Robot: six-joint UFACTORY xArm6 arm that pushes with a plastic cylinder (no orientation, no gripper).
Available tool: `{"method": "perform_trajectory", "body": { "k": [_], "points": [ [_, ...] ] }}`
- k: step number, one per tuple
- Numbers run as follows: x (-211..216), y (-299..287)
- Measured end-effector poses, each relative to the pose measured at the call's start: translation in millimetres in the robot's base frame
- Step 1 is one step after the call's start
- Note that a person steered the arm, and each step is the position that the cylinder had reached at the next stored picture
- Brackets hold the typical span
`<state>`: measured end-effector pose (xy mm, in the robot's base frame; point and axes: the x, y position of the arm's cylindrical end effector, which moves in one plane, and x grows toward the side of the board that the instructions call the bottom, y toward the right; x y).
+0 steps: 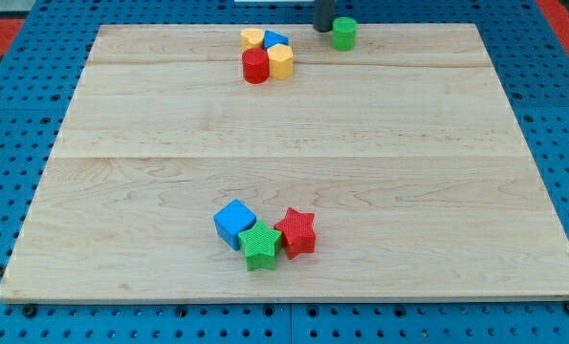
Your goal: Push the yellow heart towards left
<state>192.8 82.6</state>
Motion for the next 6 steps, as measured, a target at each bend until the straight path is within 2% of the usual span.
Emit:
{"method": "perform_trajectory", "body": {
  "k": [1, 3, 4, 5, 6],
  "points": [
    [18.2, 34.7],
    [34.8, -32.8],
    [34.8, -102.8],
    [31.7, -144.1],
    [31.7, -157.3]
  ]
}}
